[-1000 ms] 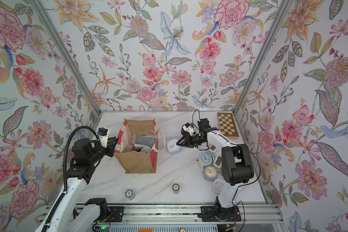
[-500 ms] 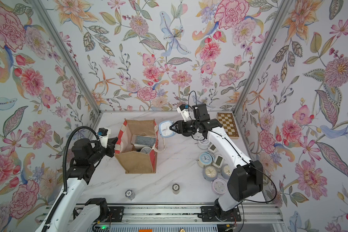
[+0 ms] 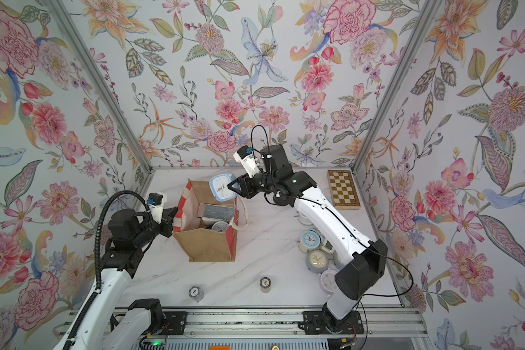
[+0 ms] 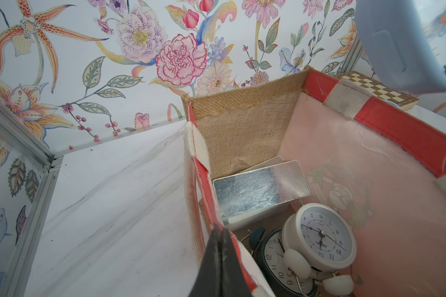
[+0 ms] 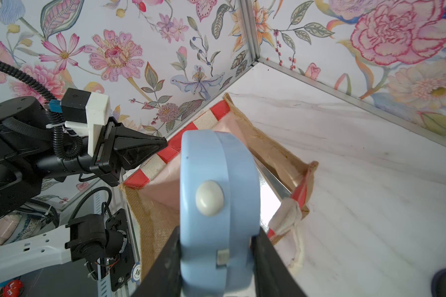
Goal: Put the alarm clock into the canvas bag
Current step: Pick up the alarm from the center of the board, then place the alarm at the canvas bag.
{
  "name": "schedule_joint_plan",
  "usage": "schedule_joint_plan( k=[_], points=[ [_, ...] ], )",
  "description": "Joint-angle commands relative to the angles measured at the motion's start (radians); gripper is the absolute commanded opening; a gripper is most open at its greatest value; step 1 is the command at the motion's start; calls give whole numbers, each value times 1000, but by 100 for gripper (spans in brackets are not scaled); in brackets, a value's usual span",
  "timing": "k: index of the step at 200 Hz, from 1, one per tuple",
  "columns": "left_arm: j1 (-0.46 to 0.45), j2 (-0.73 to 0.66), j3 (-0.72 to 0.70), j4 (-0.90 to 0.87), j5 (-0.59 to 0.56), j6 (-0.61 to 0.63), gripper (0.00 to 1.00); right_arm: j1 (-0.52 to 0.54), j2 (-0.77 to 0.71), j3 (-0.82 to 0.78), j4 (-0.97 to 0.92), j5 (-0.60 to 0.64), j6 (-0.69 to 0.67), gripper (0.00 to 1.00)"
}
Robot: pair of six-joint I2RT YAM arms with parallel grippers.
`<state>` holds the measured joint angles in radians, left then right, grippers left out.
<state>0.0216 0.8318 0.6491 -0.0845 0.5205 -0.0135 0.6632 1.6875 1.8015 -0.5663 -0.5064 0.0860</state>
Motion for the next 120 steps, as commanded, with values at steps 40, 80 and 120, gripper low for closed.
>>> schedule_joint_plan(
  k=[40, 80, 120],
  points=[
    [6, -20, 6, 7, 26, 7, 1, 111, 230, 236, -258, -67, -220, 22],
    [6, -24, 4, 12, 30, 6, 1, 167, 396, 390, -414, -95, -317, 22],
    [6, -27, 3, 15, 33, 6, 0, 215, 537, 504, -530, -46, -381, 23]
  ],
)
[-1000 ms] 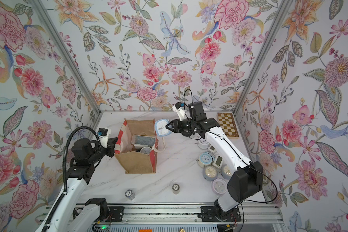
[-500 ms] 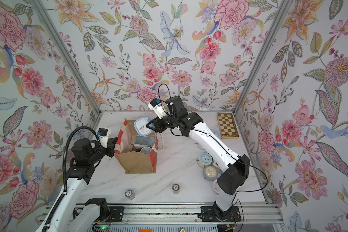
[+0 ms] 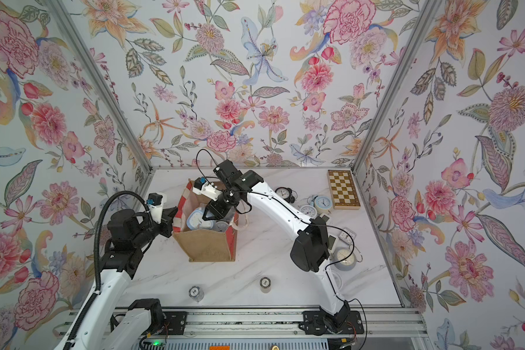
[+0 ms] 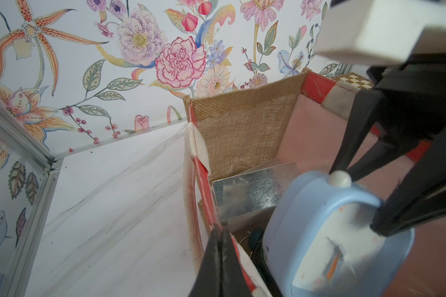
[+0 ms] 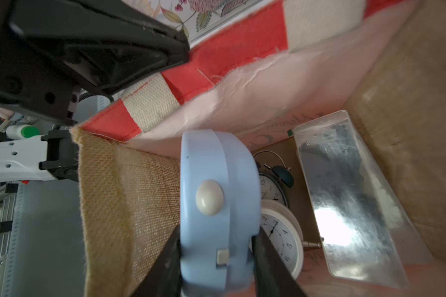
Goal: Put the alarm clock into the canvas bag
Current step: Place the alarm at the canvas bag.
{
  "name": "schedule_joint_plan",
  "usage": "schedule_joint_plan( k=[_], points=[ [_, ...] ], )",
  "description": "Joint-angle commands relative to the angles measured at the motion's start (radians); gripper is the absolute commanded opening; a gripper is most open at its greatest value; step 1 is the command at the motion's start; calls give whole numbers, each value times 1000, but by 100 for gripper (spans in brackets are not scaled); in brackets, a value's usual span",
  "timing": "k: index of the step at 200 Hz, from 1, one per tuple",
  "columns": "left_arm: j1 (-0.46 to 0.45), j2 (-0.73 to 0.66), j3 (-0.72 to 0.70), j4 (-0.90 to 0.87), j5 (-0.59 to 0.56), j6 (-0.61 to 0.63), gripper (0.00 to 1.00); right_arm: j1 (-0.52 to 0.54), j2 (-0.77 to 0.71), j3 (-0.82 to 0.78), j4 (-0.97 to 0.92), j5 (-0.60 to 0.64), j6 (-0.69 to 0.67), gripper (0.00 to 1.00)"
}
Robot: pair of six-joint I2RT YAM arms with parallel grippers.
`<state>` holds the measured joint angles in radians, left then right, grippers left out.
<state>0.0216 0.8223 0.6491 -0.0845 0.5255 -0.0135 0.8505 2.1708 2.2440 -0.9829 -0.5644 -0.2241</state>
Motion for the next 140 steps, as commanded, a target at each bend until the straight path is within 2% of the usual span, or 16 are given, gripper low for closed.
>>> schedule_joint_plan(
  k=[1, 88, 140],
  points=[
    [6, -18, 3, 15, 30, 6, 1, 28, 58, 63, -116, 14, -72, 23],
    [5, -25, 2, 16, 30, 7, 0, 82, 239, 96, -127, 39, -112, 26],
    [6, -25, 4, 15, 31, 7, 0, 93, 332, 129, -126, -13, -121, 32]
  ],
)
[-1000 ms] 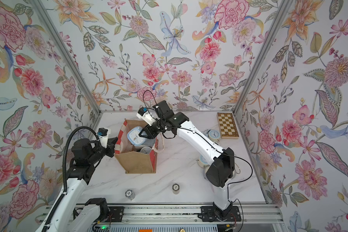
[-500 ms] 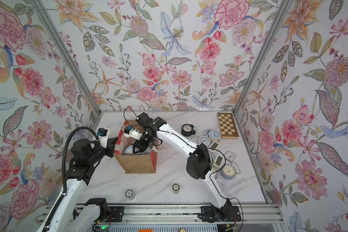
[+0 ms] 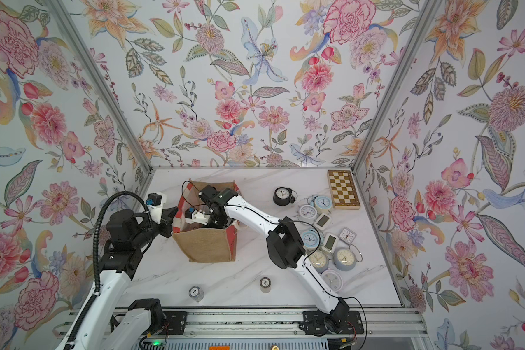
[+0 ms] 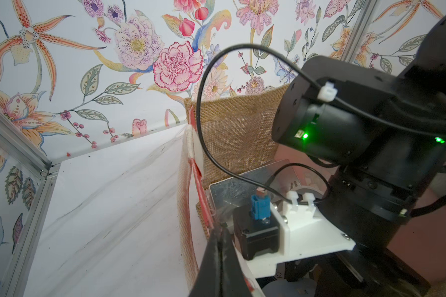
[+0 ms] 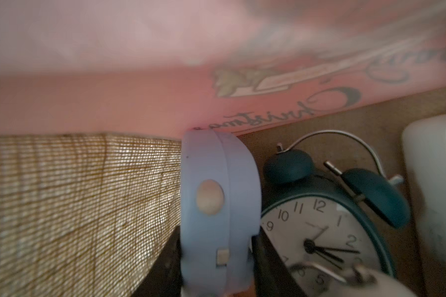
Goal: Put the alarm clock into the canvas bag
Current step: Place the alarm at the canvas bag.
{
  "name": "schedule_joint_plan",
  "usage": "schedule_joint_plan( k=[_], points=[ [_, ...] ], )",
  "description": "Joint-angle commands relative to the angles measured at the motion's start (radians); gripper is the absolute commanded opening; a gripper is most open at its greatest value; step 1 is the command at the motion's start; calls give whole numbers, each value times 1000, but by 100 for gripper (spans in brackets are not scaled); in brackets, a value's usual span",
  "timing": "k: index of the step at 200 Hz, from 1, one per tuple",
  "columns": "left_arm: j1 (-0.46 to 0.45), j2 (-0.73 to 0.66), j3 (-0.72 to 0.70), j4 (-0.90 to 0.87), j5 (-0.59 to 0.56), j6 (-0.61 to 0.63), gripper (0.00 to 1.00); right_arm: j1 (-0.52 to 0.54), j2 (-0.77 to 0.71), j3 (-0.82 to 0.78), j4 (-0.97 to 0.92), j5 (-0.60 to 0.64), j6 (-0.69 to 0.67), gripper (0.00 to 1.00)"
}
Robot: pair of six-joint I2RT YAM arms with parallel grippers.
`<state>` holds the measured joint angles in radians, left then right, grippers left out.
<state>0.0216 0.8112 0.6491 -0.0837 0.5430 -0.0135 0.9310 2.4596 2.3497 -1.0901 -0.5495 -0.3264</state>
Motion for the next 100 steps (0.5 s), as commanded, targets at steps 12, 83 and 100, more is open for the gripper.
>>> schedule_joint_plan(
  k=[12, 83, 100],
  points=[
    [6, -15, 1, 16, 14, 7, 0, 12, 53, 23, -19, -33, -11, 35],
    [6, -15, 1, 16, 14, 7, 0, 3, -4, 35, -16, 9, 49, 70],
    [7, -18, 0, 15, 14, 7, 0, -4, -28, 58, -16, 39, 76, 75]
  ],
)
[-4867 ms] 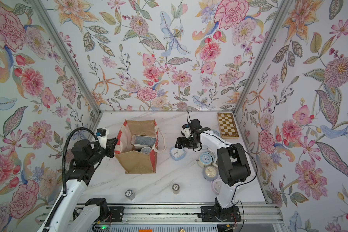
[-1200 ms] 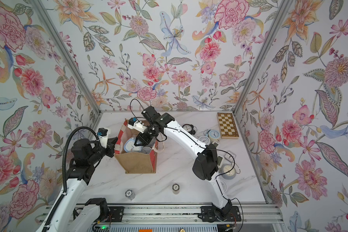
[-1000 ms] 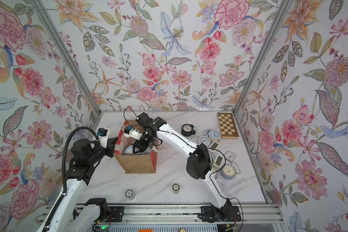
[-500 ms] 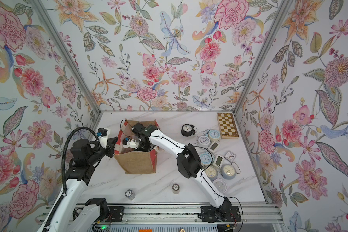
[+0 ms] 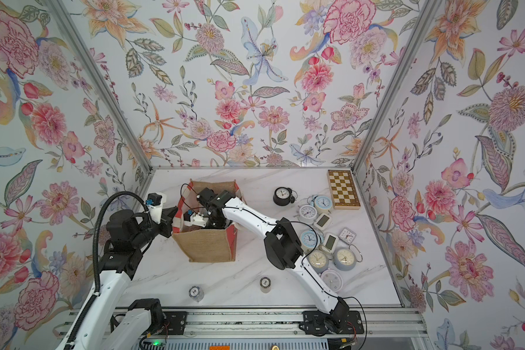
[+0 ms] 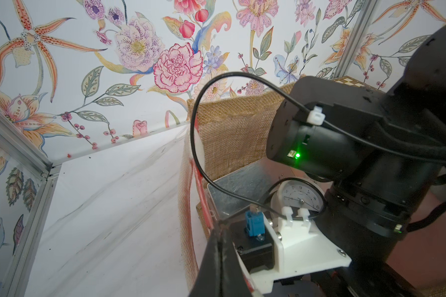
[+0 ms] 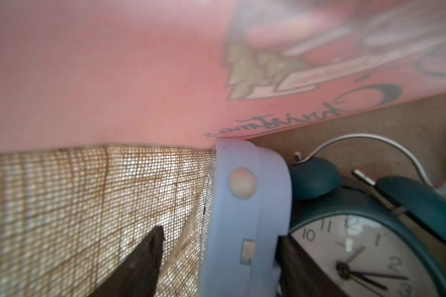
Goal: Put the alarm clock into the canvas bag
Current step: Place the alarm at the canvas bag.
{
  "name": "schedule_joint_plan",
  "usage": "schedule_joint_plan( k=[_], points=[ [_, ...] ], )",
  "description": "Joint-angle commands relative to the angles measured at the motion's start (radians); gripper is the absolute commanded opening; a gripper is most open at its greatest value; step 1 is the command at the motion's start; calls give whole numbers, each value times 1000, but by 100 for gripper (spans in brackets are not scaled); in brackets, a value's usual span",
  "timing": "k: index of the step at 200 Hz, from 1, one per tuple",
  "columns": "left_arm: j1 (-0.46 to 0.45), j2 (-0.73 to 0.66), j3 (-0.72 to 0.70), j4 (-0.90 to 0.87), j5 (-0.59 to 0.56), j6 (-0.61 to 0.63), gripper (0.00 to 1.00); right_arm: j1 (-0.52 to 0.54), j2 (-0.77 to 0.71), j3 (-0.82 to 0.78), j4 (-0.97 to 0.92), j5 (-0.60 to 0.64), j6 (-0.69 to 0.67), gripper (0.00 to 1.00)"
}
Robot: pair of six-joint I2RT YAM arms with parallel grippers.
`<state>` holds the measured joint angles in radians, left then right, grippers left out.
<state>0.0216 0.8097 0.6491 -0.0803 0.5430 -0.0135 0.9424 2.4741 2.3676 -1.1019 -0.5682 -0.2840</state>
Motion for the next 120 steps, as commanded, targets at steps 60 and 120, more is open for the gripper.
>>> schedule_joint_plan(
  k=[60, 120],
  points=[
    [6, -20, 1, 11, 11, 7, 1, -68, -142, 55, 14, 56, 123, 82],
    [6, -20, 2, 11, 15, 7, 1, -115, -242, 17, 19, 112, 170, 82]
  ],
)
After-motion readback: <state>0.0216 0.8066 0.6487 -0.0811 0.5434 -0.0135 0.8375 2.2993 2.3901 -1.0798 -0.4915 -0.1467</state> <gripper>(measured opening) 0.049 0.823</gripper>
